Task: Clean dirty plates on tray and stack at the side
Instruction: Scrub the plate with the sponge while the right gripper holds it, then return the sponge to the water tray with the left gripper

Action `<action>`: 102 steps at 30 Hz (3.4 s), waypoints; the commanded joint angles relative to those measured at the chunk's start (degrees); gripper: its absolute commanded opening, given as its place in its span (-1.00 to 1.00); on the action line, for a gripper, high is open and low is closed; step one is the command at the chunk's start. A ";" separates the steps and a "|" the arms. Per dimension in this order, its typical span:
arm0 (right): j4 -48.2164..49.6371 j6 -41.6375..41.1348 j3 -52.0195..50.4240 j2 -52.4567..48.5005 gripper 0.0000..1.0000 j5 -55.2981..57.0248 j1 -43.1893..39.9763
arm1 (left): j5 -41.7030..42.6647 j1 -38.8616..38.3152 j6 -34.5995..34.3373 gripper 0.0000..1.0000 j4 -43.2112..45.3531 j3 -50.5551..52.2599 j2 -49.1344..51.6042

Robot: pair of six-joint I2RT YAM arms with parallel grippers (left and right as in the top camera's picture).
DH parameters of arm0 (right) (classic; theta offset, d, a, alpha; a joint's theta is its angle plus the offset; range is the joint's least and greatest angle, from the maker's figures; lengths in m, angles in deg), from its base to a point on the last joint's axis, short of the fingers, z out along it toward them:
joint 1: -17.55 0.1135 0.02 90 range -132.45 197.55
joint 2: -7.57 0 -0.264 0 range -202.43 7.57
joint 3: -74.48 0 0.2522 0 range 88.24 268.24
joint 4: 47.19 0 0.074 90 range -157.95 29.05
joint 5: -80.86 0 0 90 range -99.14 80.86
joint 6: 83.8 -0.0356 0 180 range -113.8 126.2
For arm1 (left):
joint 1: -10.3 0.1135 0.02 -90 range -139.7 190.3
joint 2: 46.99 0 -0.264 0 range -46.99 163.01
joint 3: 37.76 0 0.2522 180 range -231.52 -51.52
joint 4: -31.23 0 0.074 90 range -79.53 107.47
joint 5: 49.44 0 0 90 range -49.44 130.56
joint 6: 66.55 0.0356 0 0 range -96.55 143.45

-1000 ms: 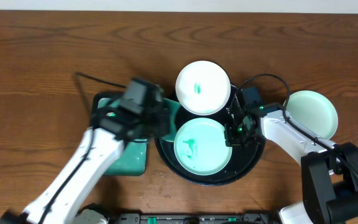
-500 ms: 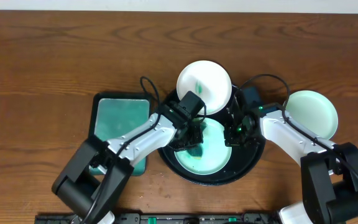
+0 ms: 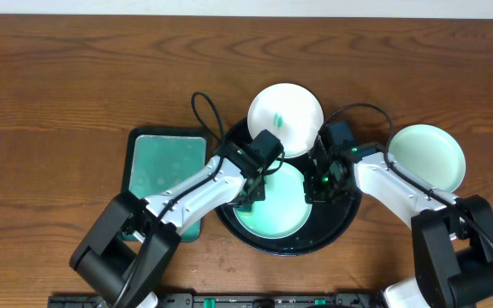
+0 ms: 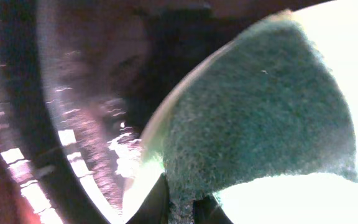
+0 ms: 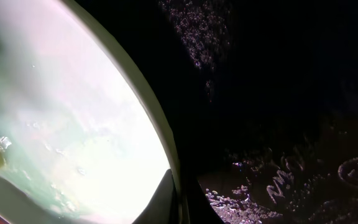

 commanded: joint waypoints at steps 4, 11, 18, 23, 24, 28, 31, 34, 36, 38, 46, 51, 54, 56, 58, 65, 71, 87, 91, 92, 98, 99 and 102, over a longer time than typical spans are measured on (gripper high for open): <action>-0.13 -0.79 0.28 -0.44 -0.98 3.96 -0.57 | 25.29 -0.24 2.12 -0.85 14.43 1.84 4.46; -0.11 -0.79 0.28 -0.44 -0.97 3.98 -0.57 | 37.99 -2.45 1.97 -0.85 20.00 1.84 7.10; -0.13 -0.81 0.28 -0.44 -0.98 3.96 -0.57 | 38.21 -2.78 1.92 -0.85 16.17 1.81 7.10; -0.13 -0.79 0.28 -0.44 -0.97 3.96 -0.57 | 30.88 -2.47 1.90 -0.85 8.50 1.79 7.08; -0.11 -0.79 0.28 -0.44 -0.97 3.96 -0.57 | 27.80 -2.25 1.90 -0.86 7.41 1.81 7.08; -0.35 -0.79 0.28 -0.44 -0.97 3.96 -0.57 | 13.40 -0.46 0.28 -0.86 1.81 1.38 6.62; -0.52 -0.72 0.28 -0.44 -0.98 3.98 -0.57 | 0.70 0.92 0.15 -0.85 -3.23 -0.02 5.73; -0.48 -0.57 0.28 -0.44 -0.98 4.09 -0.57 | -7.26 1.66 0.20 -0.85 -7.37 -2.03 5.20; -0.52 -0.55 0.28 -0.44 -0.97 4.15 -0.57 | -12.39 1.86 0.26 -0.86 -9.94 -3.48 4.96; -0.50 -0.55 0.28 -0.44 -0.97 4.15 -0.57 | -17.40 1.86 0.66 -0.86 -12.31 -5.03 4.81; -0.50 -0.55 0.28 -0.44 -0.98 4.20 -0.57 | -17.79 1.88 1.51 -0.86 -11.74 -7.23 4.79; -0.50 -0.55 0.28 -0.44 -0.97 4.20 -0.57 | 1.07 1.86 5.18 -0.85 -3.91 -6.93 5.90; -0.48 -0.55 0.28 -0.44 -0.97 4.20 -0.57 | 12.81 1.84 5.68 -0.85 0.74 -6.93 7.91; -0.50 -0.55 0.28 -0.44 -0.98 4.20 -0.57 | 20.17 1.84 6.27 -0.85 3.43 -6.93 9.49; -0.50 -0.55 0.28 -0.44 -0.97 4.20 -0.57 | 26.25 1.73 6.69 -0.85 5.33 -6.93 11.19; -0.35 -0.55 0.28 -0.44 -0.97 4.20 -0.57 | 37.33 -1.53 10.32 -0.85 8.52 -6.93 12.24; -0.42 -0.55 0.28 -0.44 -0.97 4.17 -0.57 | 37.22 -4.26 11.39 -0.85 8.90 -6.93 12.24; -0.42 -0.57 0.28 -0.44 -0.97 4.22 -0.57 | -3.10 9.90 11.41 -0.85 -15.87 -6.93 -11.15; -0.50 -3.37 0.28 -0.44 -0.97 7.50 -0.57 | -12.87 16.44 12.35 -0.85 -20.06 -6.49 -12.11; -0.50 -4.68 0.28 -0.44 -0.97 8.57 -0.57 | -12.85 18.08 13.16 -0.85 -19.76 -5.88 -11.98; 0.33 -5.46 0.28 -0.44 -0.90 8.63 -0.50 | -9.60 29.66 15.02 -0.77 -11.89 2.40 -10.80; 0.81 -4.55 0.28 -0.44 -0.91 8.61 -0.39 | -4.79 31.93 17.64 -0.57 -11.43 2.73 -10.80; 1.79 -4.20 0.28 -0.44 -0.97 8.50 -0.13 | -0.07 33.99 19.52 -0.27 -11.74 2.62 -11.69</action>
